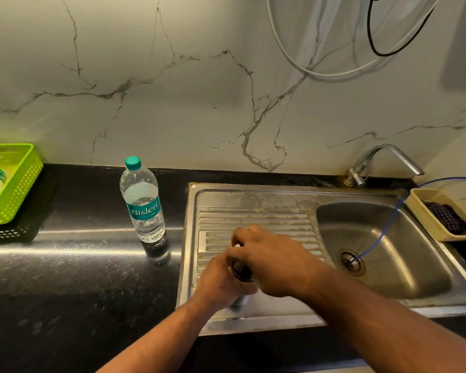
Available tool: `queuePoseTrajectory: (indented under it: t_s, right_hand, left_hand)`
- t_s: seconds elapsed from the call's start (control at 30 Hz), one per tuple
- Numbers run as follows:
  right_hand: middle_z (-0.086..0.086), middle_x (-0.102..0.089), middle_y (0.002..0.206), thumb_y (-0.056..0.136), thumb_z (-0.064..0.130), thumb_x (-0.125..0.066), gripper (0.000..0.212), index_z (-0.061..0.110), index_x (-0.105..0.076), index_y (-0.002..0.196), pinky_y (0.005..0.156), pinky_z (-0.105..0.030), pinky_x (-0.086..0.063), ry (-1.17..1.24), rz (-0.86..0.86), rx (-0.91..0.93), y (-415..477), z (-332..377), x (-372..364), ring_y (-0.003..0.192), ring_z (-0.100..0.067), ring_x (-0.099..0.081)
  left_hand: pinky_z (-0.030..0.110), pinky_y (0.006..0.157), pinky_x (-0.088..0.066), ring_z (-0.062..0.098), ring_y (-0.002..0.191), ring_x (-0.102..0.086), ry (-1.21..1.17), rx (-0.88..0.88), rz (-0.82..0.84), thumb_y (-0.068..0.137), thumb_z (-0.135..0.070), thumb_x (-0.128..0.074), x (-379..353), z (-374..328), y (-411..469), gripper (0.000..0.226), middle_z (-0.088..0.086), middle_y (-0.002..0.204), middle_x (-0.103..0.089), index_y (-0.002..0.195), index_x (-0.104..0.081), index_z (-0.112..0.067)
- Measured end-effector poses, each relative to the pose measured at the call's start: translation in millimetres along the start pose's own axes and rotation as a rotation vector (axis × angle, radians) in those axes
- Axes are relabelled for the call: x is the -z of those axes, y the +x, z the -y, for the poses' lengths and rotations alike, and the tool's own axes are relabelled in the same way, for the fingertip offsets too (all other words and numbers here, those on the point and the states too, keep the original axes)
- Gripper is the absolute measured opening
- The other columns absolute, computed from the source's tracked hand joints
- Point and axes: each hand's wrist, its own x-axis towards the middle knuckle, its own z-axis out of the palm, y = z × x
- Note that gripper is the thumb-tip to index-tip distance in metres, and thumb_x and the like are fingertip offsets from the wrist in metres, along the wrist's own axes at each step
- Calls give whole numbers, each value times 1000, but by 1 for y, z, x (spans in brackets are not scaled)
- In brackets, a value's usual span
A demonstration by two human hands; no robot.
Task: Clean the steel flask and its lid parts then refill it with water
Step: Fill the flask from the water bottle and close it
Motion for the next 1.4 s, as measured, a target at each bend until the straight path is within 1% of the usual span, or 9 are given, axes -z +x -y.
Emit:
queuePoseTrajectory:
  t_s: [0.2, 0.33, 0.47, 0.6, 0.83, 0.97, 1.1, 1.23, 1.4]
  right_hand:
    - [-5, -62, 98, 86, 21, -74, 27, 16, -69, 113, 68, -33, -47, -96, 1, -186, 26, 21, 10, 79, -21, -55]
    - [-4, -59, 92, 89, 22, -74, 27, 12, -69, 113, 70, -34, -51, -188, 64, -119, 37, 21, 6, 81, -22, -57]
    - [-4, -62, 105, 94, 51, -64, 50, 17, -56, 129, 67, -32, -52, -160, -23, 79, 37, -6, -8, 85, -20, -59]
    - [-3, -60, 85, 100, 62, -43, 50, 18, -53, 120, 52, -26, -37, -210, -181, 355, 31, -36, -18, 62, -14, -51]
    - [-5, -67, 88, 99, 64, -34, 54, 17, -50, 121, 63, -33, -47, -131, -379, -24, 30, -17, -37, 69, -22, -58]
    - [5, -63, 103, 84, 77, -54, 61, 28, -54, 120, 77, -31, -55, 194, -374, 81, 15, -44, -20, 84, -12, -58]
    - [6, -51, 145, 75, 33, -88, 92, 28, -35, 150, 111, -31, -45, 937, -269, 253, 4, -63, -5, 134, -11, -50]
    - [-11, -70, 113, 77, 10, -85, 51, 7, -58, 121, 96, -56, -54, 1163, -472, 226, 3, -64, -2, 113, -32, -67]
    - [-5, -71, 102, 74, 16, -86, 43, 13, -63, 110, 91, -56, -55, 1178, -610, 172, 1, -72, -13, 100, -32, -68]
  left_hand:
    - [27, 74, -59, 1, 80, -68, 45, 34, 5, 65, -29, -88, -1, 0, -1, 39, -17, 79, -69, 87, -58, -42]
    - [37, 77, -63, 5, 86, -71, -22, 76, 40, 60, -37, -84, -2, 2, 3, 37, -10, 86, -74, 93, -66, -36]
    - [41, 79, -62, 15, 88, -74, -132, 40, 102, 57, -29, -86, 7, 3, 7, 43, -4, 90, -77, 96, -69, -29]
    - [26, 61, -54, 10, 73, -71, -152, -17, 96, 65, -18, -83, 8, -9, 0, 25, -5, 77, -74, 82, -69, -28]
    - [39, 76, -62, 8, 83, -73, -185, 22, 28, 58, -27, -89, 0, -14, 0, 59, -9, 89, -76, 110, -63, -21]
    - [50, 82, -59, 23, 88, -72, -294, -118, 118, 66, -8, -83, 25, -29, -1, 42, 6, 94, -75, 105, -68, -15]
    - [29, 99, -54, 16, 114, -68, -302, -217, 293, 71, 2, -87, 56, -69, 5, 65, -7, 118, -72, 124, -61, -27]
    - [40, 104, -53, 25, 122, -63, -426, -201, 426, 74, 0, -83, 58, -93, 16, 70, 0, 120, -69, 133, -55, -22]
    - [33, 91, -57, 24, 113, -68, -502, -244, 154, 59, -11, -84, 26, -95, 15, 73, 1, 116, -72, 127, -59, -19]
